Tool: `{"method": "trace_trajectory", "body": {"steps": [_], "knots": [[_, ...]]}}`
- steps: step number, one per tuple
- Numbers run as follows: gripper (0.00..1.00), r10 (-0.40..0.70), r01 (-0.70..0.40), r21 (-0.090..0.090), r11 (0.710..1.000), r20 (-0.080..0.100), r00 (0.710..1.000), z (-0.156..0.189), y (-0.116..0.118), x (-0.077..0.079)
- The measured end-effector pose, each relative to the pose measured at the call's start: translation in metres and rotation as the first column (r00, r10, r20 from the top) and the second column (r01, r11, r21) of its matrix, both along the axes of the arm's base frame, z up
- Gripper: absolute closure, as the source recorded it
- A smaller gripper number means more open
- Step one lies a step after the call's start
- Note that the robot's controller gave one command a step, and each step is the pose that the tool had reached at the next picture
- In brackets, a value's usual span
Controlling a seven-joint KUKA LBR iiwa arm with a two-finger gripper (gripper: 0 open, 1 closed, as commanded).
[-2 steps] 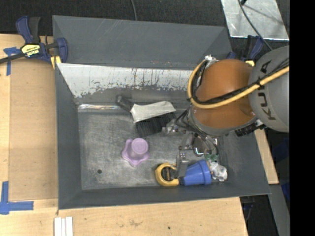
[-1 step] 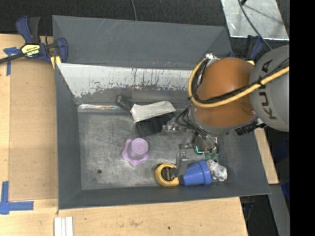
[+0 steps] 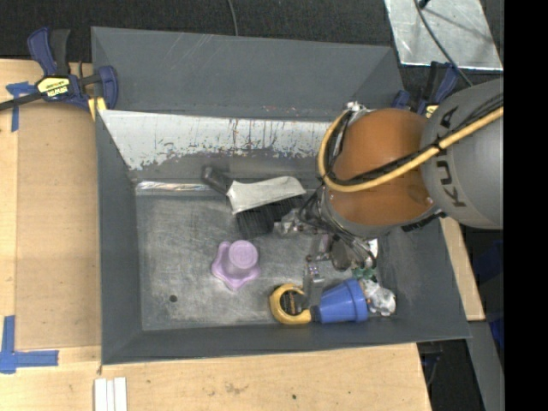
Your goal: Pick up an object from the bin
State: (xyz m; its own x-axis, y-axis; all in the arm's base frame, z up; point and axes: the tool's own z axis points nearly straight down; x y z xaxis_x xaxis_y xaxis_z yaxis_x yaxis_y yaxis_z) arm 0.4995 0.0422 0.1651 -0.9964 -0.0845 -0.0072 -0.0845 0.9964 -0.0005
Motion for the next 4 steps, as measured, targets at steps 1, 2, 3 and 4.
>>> {"method": "trace_trajectory", "body": {"steps": [1,2,3,4], "knots": [[0.0,0.039,-0.039,0.0,0.999,0.0,0.999,-0.065,-0.013,-0.001],[1.0,-0.28,0.28,0.007,0.96,-0.004,0.96,-0.089,-0.02,0.006],[1.0,-0.28,0.28,0.007,0.96,-0.004,0.96,-0.089,-0.02,0.006],[1.0,-0.255,0.255,0.002,0.967,-0.001,0.967,0.073,-0.016,-0.001]]}}
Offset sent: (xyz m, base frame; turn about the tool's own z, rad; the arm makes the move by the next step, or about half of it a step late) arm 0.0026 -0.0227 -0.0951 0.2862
